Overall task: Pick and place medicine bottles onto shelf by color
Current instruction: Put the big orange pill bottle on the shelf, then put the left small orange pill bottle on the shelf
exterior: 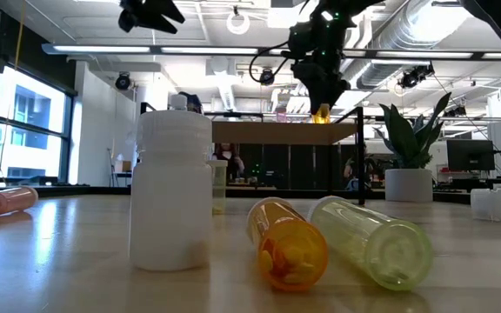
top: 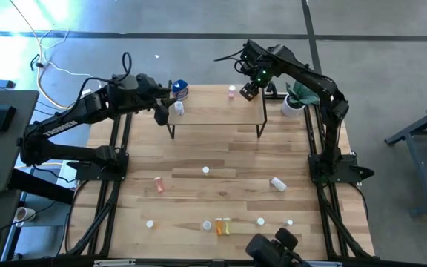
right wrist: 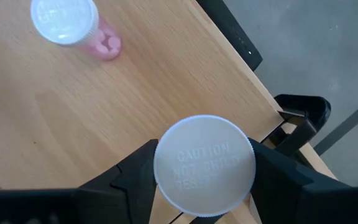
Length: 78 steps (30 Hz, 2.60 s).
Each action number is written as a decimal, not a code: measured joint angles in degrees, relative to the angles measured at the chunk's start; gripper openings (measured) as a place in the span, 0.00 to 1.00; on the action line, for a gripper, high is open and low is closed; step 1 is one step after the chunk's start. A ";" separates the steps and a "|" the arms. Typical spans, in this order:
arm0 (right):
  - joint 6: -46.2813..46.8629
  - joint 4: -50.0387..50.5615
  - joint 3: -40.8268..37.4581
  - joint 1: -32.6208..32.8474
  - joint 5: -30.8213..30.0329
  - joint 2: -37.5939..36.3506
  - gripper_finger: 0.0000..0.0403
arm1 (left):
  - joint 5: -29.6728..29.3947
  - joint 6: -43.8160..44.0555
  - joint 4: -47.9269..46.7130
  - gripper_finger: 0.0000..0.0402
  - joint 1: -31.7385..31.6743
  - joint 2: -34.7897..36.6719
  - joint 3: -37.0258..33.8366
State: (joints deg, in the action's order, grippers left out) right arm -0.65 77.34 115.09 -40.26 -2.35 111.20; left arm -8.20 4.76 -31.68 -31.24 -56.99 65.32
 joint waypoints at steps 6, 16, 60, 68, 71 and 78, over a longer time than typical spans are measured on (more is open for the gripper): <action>0.75 0.09 0.00 -0.27 0.07 0.00 0.52 | 0.04 -0.48 -0.07 0.48 0.01 0.00 0.00; 3.45 0.13 0.00 -0.25 0.24 0.00 0.54 | 0.06 -0.46 -0.16 0.48 0.01 0.00 0.00; -3.31 -1.73 0.00 1.67 2.59 -0.03 0.65 | -0.03 -1.97 -2.15 0.60 0.01 0.00 0.00; -2.70 -1.13 0.38 1.67 2.47 -0.51 0.65 | 5.46 1.67 -8.70 0.60 0.18 0.02 0.02; -1.92 -1.19 2.65 1.67 1.55 -0.57 0.65 | 6.18 3.44 -11.97 0.60 1.06 0.02 0.02; 0.78 -0.05 10.40 1.76 1.29 -0.68 0.65 | 6.27 7.13 -21.15 0.60 5.58 0.02 0.02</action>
State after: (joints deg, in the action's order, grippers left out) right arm 0.13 77.29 125.49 -38.50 -1.06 110.52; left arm -1.93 11.89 -52.82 -25.66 -56.97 65.34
